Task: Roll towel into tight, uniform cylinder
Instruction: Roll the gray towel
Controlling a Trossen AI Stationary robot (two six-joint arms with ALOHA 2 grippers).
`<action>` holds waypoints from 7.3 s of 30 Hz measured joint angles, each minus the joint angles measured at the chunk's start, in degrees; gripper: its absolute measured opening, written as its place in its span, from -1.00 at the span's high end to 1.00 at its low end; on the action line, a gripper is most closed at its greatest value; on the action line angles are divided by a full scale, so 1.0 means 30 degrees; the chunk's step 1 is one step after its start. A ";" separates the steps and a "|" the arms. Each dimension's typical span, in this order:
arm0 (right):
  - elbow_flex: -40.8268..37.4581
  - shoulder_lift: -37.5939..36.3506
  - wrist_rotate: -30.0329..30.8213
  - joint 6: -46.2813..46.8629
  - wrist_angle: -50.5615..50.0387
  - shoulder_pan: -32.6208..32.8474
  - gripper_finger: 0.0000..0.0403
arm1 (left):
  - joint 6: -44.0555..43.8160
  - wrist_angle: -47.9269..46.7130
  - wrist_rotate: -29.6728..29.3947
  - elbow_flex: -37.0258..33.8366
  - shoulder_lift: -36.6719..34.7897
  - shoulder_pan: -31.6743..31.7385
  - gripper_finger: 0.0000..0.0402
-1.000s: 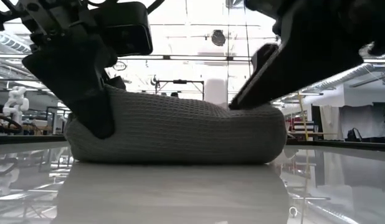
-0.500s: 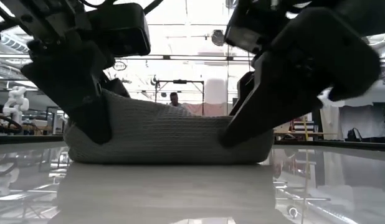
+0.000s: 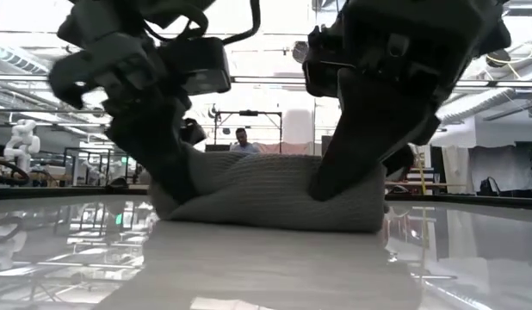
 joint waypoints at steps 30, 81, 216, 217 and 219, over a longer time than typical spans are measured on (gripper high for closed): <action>-0.0087 -0.0167 0.0339 -0.2389 -0.0056 0.0994 0.09 | 0.2605 0.1176 -0.3207 -0.0007 -0.2481 -0.3196 -0.64; -0.0102 -0.3164 0.7241 0.0314 -0.2872 0.4265 -0.17 | -0.3348 0.1768 0.4563 -0.0036 -0.0925 0.1329 0.89; -0.0087 0.0358 0.2190 -0.4635 0.3953 0.1898 -0.23 | -0.8325 0.1969 -0.3605 -0.0007 -0.3035 -0.5477 -0.33; -0.0087 0.0358 0.1981 -0.4588 0.3981 0.1874 -0.22 | -0.8293 0.1968 -0.3734 -0.0007 -0.2803 -0.5718 -0.40; -0.0087 0.0358 0.1661 -0.4567 0.4059 0.1847 -0.20 | -0.7381 0.2010 -0.4388 -0.0015 -0.2282 -0.6174 -0.55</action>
